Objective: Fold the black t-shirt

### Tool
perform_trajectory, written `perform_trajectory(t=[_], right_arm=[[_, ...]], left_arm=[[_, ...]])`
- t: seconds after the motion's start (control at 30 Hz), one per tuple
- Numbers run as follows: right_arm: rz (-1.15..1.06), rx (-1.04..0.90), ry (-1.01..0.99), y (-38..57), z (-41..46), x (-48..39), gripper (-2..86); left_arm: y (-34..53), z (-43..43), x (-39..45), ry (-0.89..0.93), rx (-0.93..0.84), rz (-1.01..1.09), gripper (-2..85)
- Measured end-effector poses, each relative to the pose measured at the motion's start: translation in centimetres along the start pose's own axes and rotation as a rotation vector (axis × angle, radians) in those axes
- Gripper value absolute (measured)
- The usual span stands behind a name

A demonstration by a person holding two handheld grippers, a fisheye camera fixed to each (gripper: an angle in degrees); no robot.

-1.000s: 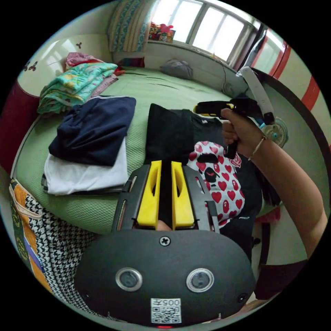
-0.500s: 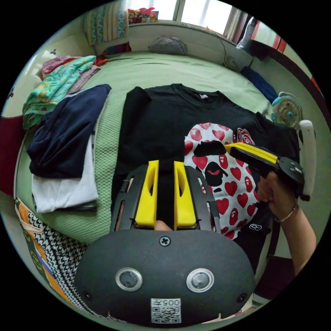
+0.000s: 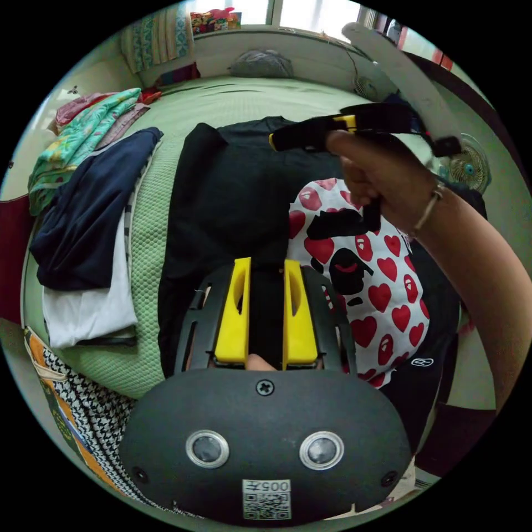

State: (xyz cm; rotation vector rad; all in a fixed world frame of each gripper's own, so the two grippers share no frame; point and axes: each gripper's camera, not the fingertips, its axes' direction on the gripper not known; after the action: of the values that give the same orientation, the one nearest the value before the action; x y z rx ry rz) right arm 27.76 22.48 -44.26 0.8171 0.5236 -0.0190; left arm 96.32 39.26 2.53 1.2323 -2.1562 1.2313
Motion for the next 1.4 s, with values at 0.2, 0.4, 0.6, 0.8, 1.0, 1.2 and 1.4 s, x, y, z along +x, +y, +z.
perform_trajectory(t=[0.2, 0.4, 0.6, 0.8, 1.0, 1.2, 1.4], right_arm=[[0.018, -0.021, -0.045, 1.6, -1.5, 1.6, 0.8], [0.086, -0.039, 0.02, 5.5, -5.8, 4.6, 2.4], [0.095, -0.029, 0.009, 14.5, -11.6, 7.1, 5.4], [0.145, -0.073, 0.172, 27.0, -14.6, 9.4, 4.7], [0.273, -0.014, 0.138, 36.2, -20.1, 14.1, 5.3], [0.366, 0.061, 0.262, 36.9, -24.9, 21.4, 6.0], [0.47, 0.113, 0.275, 34.7, -25.9, 28.4, 7.9]], left_arm=[[0.0, 0.0, 0.9, 0.065, -0.008, 0.009, 6.7], [2.0, -0.8, 4.1, 0.085, -0.012, 0.031, 4.0], [5.2, -1.3, 7.7, 0.049, -0.01, 0.1, 3.6], [7.4, -0.4, 11.5, -0.021, -0.027, 0.211, 3.6], [8.4, 0.2, 14.5, 0.036, -0.059, 0.275, 3.7], [6.5, 1.6, 18.6, 0.072, -0.054, 0.33, 3.9], [5.0, 4.0, 21.8, 0.08, -0.051, 0.409, 4.0]])
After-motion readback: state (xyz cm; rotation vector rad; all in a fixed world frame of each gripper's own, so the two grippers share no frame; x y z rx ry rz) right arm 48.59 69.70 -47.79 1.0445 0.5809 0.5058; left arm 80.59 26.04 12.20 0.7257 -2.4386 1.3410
